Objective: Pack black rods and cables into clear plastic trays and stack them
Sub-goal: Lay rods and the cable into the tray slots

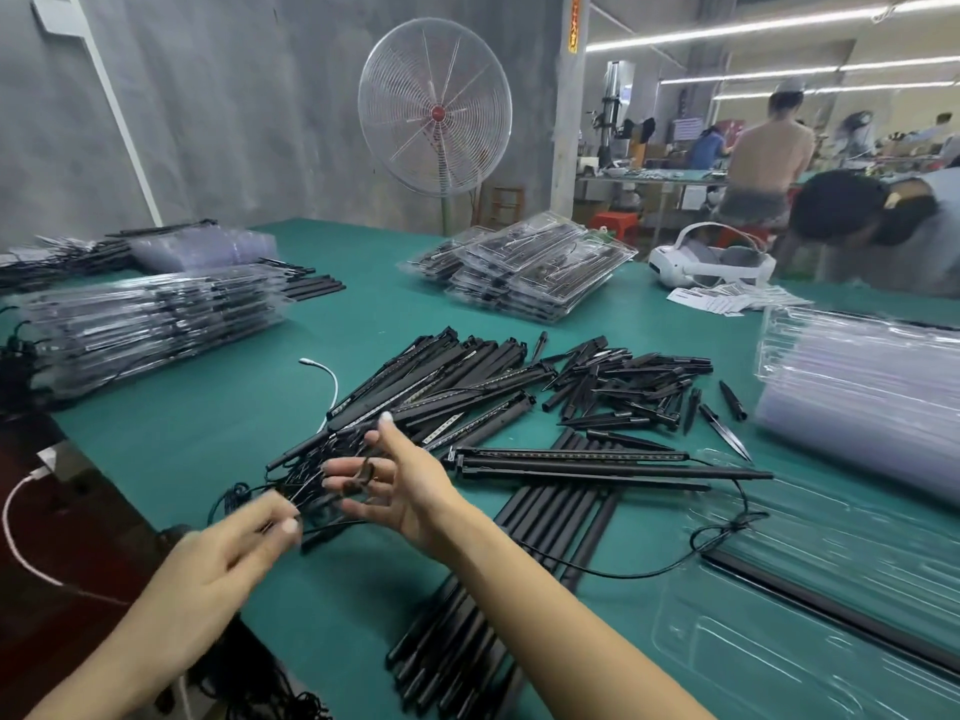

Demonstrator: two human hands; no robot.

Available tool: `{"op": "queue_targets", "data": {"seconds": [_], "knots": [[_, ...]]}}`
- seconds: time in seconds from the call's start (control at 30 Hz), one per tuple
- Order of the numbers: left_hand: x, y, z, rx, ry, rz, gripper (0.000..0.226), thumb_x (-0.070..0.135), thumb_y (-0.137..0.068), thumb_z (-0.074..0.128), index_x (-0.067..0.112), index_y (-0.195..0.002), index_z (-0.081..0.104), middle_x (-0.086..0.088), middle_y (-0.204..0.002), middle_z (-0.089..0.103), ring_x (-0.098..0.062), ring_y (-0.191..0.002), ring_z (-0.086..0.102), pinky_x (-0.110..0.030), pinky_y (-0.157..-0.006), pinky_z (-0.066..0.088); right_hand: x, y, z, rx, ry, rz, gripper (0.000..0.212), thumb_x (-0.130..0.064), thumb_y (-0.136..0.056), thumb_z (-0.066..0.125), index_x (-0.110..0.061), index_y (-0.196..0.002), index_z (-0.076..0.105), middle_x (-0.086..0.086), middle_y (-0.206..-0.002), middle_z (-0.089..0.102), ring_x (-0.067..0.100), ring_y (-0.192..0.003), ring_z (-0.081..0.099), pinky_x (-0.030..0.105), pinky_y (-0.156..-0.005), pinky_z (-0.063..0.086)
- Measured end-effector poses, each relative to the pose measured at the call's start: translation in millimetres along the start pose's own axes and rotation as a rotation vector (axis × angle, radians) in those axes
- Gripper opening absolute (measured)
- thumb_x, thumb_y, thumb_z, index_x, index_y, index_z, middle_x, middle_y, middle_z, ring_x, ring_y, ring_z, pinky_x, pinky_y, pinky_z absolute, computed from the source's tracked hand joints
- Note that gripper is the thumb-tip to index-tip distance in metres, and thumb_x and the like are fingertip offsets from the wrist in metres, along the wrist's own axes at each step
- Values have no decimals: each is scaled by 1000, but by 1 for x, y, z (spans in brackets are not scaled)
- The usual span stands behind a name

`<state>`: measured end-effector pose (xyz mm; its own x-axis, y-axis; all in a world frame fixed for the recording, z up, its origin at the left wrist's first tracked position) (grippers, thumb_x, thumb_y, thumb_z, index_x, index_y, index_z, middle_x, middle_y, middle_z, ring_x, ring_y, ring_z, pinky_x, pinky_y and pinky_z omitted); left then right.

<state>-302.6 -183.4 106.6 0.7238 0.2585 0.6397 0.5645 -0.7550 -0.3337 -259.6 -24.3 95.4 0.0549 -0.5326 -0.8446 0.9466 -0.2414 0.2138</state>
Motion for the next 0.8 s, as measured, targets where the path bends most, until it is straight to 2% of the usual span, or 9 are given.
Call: {"op": "queue_targets", "data": {"seconds": [0.1,0.17,0.23,0.33,0.4,0.53,0.67,0.73,0.8], "knots": [[-1,8,10,-216,-145,37,21,46,-81,51,51,-101,52,23,-73,67,9,-60,54,-9,-66,40,0,0,2,10,84,-53,15,-28,-101,44,-15,-100,52,-1,-66,61,6,-48,58,16,-49,49],[-6,10,6,-224,-180,51,20,49,-83,51,45,-102,56,9,-72,66,7,-55,50,-13,-59,40,-4,2,0,51,91,-208,13,-20,-102,41,-14,-98,51,-4,-55,50,6,-42,48,16,-44,43],[-19,11,-4,-159,-285,71,20,54,-90,49,39,-91,62,8,-72,57,4,-59,47,-19,-60,39,-18,8,-6,101,114,-446,14,-16,-102,40,-15,-95,52,-5,-57,52,8,-49,49,16,-47,41],[-36,17,-17,-90,-419,128,23,59,-85,43,41,-78,56,18,-80,51,3,-76,47,-19,-68,38,-41,23,-24,233,174,-731,15,-7,-97,50,-18,-90,57,-6,-74,58,8,-71,52,21,-71,45],[-48,22,-20,-117,-396,132,23,60,-89,39,43,-82,54,22,-81,48,5,-78,46,-11,-68,36,-46,27,-30,275,170,-754,14,-6,-94,53,-19,-90,57,-6,-76,62,7,-69,55,23,-75,48],[-66,32,-21,-184,-421,113,12,48,-84,53,47,-95,56,20,-74,51,5,-54,46,-8,-52,35,-51,28,-41,340,176,-559,21,-24,-105,31,-14,-111,49,-2,-40,41,8,-31,32,19,-47,48],[-57,19,-38,33,-190,26,33,16,-78,64,38,-103,63,8,-78,61,1,-59,51,-10,-53,38,-50,44,-18,97,775,-746,28,-23,-105,31,-13,-120,52,3,-67,59,18,-51,55,30,-54,52],[-33,-4,-40,176,-177,79,34,35,-76,59,42,-109,58,11,-91,61,0,-82,54,-9,-73,39,-46,58,-5,-22,932,-944,28,-13,-103,37,-6,-121,56,3,-98,62,20,-83,63,38,-78,55],[-9,-30,-30,229,-343,103,61,59,-71,52,30,-125,54,4,-112,58,-16,-106,51,-29,-94,35,-43,68,11,-123,1106,-1128,28,-7,-99,41,1,-119,58,15,-117,58,29,-109,55,44,-94,45]]}}
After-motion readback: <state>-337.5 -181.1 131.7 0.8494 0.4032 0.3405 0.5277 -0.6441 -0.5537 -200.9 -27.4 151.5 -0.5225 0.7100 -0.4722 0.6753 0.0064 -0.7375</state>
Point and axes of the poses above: each hand's wrist, its own y-axis away from the middle knuckle, its own z-axis out of the palm, x = y × z, the point moved 5 cm from there along -y, towards the middle knuckle
